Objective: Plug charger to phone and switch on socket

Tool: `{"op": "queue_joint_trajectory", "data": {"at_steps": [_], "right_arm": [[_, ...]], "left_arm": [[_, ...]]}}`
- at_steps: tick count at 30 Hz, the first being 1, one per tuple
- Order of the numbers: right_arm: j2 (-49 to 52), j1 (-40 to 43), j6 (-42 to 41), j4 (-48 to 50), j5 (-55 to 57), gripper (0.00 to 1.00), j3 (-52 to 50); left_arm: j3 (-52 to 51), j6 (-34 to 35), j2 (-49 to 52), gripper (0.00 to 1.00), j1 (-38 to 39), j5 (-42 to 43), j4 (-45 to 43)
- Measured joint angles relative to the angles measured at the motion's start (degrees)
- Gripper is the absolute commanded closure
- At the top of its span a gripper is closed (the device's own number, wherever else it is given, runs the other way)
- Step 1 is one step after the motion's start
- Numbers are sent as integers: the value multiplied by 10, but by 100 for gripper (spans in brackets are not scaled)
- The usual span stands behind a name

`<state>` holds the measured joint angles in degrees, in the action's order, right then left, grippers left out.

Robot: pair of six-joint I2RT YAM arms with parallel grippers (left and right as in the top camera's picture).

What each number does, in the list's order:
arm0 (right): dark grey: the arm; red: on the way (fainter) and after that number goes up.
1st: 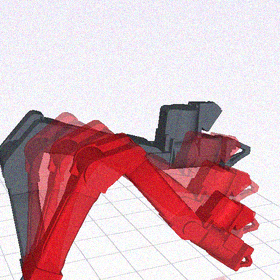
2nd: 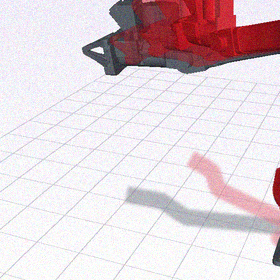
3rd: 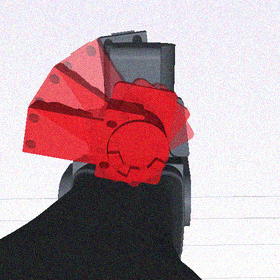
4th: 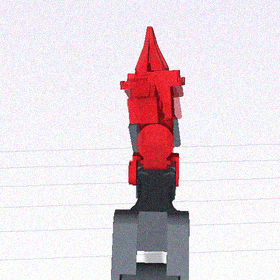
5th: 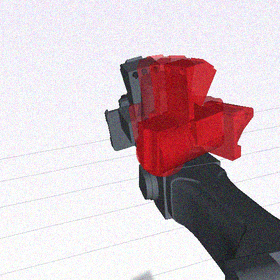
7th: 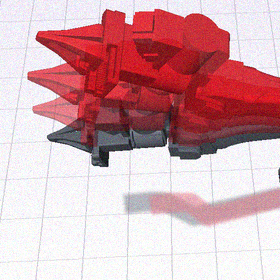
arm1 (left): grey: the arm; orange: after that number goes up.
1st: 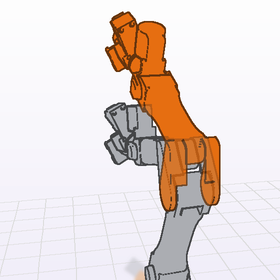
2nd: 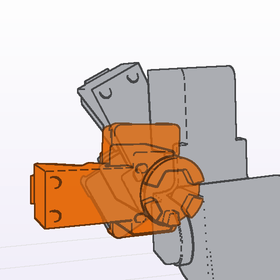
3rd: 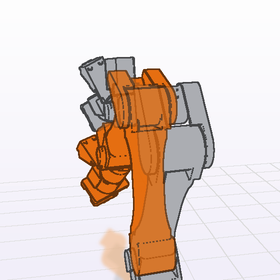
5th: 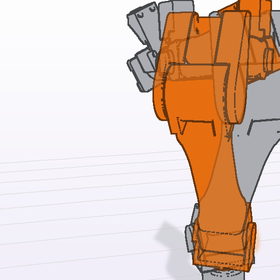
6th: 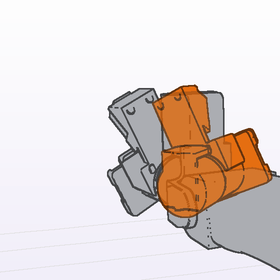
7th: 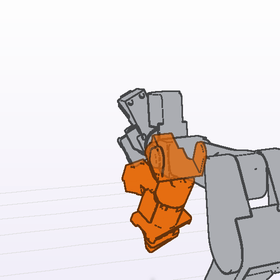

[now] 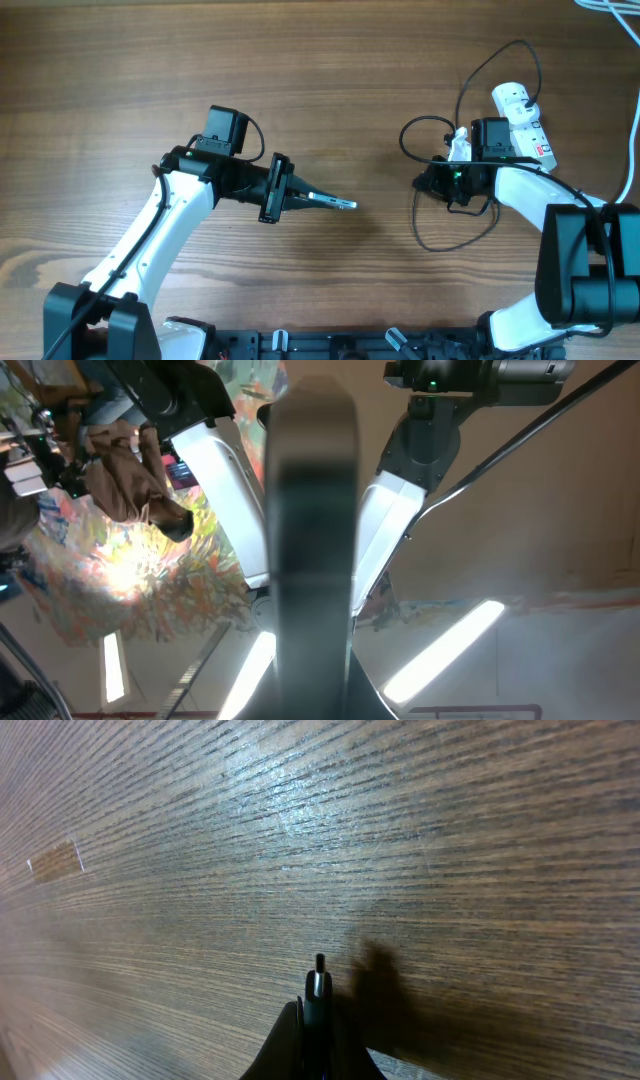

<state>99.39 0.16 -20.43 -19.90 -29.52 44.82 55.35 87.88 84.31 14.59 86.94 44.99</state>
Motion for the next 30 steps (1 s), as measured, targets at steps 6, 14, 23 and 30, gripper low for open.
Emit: {"op": "queue_joint_trajectory", "data": {"at_steps": [6,14,23,30], "right_arm": [[0,0,0,0,0,96,0],[0,0,0,0,0,96,0],[0,1,49,0,-16,96,-1],[5,3,208,-97,-254,96,-3]], "left_arm": [[0,2,-9,96,16,0,0],[0,71,-137,96,68,-8,4],[0,13,-155,96,63,-129,-57],[0,-275,-155,96,30,-282,-107]]}}
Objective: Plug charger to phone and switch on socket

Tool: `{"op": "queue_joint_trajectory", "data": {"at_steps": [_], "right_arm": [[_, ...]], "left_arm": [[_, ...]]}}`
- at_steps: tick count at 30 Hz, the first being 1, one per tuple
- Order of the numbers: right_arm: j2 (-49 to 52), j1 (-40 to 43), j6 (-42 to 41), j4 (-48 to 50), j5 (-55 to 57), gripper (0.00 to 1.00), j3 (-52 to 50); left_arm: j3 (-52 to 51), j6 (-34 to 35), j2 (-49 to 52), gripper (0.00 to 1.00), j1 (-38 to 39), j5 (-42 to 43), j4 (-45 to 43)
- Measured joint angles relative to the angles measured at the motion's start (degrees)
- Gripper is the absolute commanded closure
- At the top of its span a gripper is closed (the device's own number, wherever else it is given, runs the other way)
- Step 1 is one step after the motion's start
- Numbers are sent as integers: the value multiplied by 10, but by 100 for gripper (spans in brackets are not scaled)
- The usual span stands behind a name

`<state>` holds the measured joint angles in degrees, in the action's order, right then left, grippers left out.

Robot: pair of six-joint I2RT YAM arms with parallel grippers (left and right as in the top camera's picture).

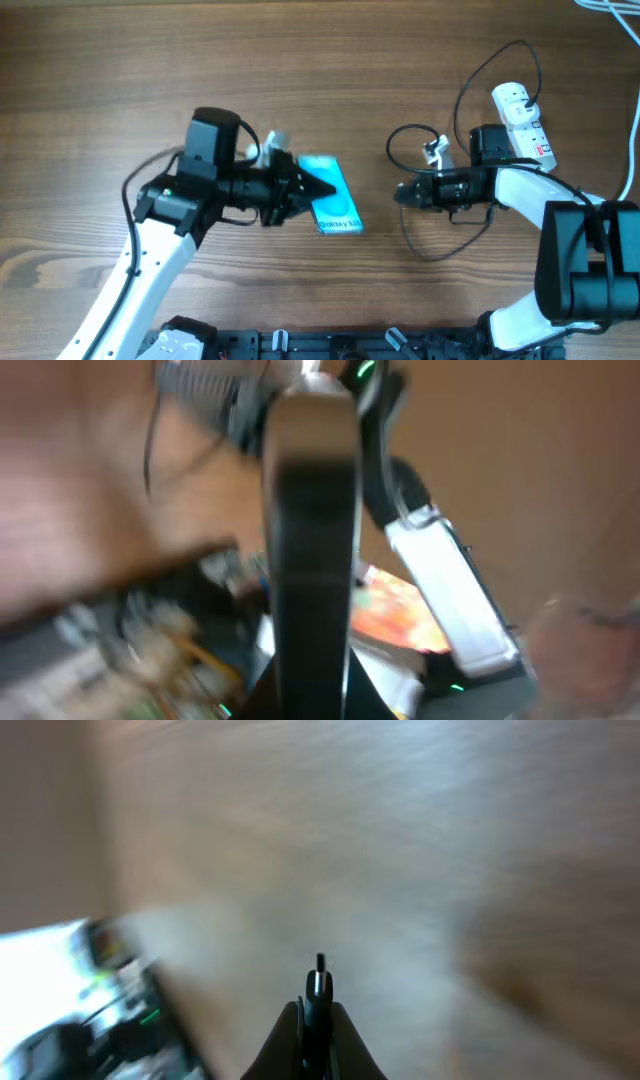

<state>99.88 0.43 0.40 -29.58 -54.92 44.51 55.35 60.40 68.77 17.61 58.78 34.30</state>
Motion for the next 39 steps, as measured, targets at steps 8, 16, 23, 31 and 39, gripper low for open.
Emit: {"op": "queue_joint_trajectory", "data": {"at_steps": [8,16,23,31,39], "right_arm": [[-15,-43,219,-215,-152,96,0],[-220,-101,286,-222,-283,96,-1],[-374,-186,-28,145,-256,96,1],[-371,-213,-253,290,-233,95,3],[-362,-217,-362,380,-228,96,2]], "left_arm": [[-2,-154,0,96,-39,-114,-112],[-2,-181,0,96,-45,-6,-293],[-3,-146,3,96,-45,84,-417],[-3,-58,18,96,-45,144,-502],[-3,-47,23,96,-45,151,-503]]}}
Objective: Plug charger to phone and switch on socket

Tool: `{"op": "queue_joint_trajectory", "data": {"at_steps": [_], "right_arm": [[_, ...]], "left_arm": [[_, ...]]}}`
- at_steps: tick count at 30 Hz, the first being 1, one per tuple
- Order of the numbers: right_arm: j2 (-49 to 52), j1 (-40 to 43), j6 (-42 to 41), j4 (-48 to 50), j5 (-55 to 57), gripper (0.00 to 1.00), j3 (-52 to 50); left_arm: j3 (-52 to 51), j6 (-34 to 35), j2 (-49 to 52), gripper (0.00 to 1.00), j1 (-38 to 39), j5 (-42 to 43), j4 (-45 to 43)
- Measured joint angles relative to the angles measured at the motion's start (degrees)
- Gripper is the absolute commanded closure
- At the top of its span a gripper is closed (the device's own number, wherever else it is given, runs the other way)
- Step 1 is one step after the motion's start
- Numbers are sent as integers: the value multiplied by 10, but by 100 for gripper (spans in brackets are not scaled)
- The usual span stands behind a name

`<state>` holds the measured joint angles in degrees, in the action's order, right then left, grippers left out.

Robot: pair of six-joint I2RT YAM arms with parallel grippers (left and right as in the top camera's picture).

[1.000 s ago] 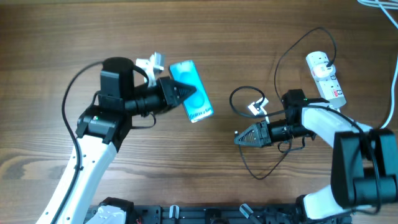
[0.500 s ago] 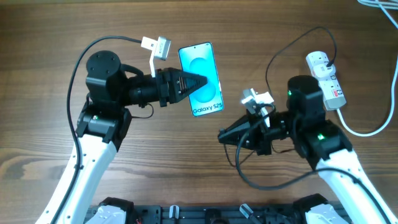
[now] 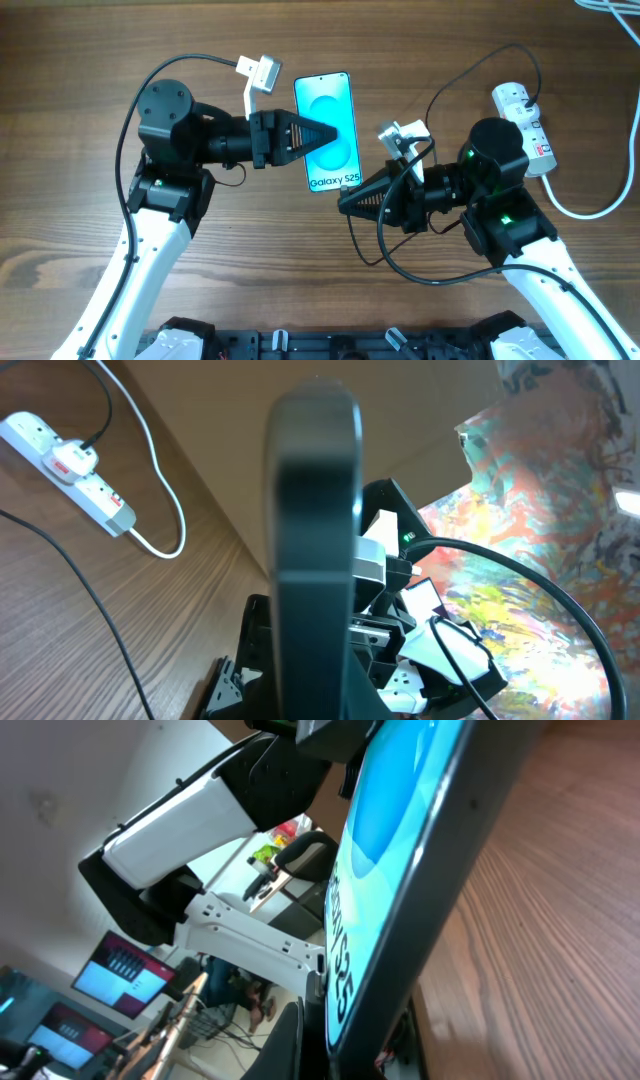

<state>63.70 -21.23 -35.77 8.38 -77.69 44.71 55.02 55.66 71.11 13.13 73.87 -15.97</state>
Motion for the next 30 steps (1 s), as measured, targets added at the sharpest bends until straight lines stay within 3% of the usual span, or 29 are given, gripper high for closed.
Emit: {"op": "queue_joint_trajectory", "data": {"at_steps": [30], "right_arm": [[2,-9,-41,3,9,96,0]], "left_arm": [[0,42,2,96,0,-35,-12]]}}
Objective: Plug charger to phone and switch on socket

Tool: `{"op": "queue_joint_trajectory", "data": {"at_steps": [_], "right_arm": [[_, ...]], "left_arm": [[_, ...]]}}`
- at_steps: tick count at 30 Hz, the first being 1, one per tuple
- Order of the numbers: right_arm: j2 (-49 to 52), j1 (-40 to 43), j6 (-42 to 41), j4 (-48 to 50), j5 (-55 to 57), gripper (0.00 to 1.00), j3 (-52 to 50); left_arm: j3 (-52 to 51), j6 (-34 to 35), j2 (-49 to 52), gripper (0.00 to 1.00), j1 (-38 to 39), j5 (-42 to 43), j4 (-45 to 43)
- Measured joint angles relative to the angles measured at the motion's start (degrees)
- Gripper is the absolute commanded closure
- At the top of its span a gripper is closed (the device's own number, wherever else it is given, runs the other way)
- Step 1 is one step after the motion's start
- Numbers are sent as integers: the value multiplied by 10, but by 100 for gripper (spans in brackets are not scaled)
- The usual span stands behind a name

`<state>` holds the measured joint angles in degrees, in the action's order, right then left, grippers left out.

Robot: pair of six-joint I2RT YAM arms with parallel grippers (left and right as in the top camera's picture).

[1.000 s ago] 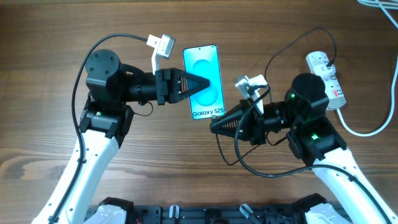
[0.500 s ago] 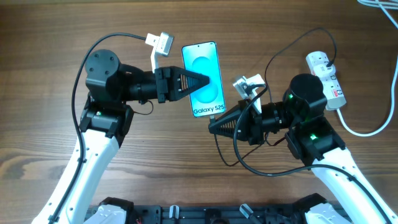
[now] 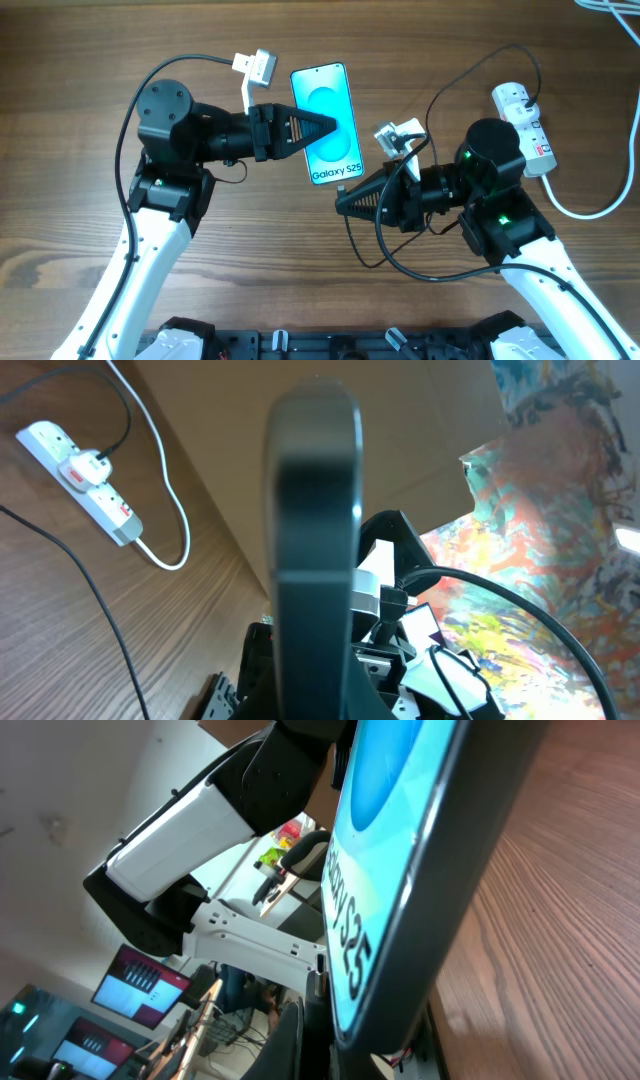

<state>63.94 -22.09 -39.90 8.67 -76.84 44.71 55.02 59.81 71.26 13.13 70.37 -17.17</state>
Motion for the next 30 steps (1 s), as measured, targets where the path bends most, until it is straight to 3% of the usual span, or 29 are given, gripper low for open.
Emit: {"op": "queue_joint_trajectory", "data": {"at_steps": [30], "right_arm": [[0,-1,-35,5,8,96,0]], "left_arm": [[0,10,0,96,2,13,4]]}}
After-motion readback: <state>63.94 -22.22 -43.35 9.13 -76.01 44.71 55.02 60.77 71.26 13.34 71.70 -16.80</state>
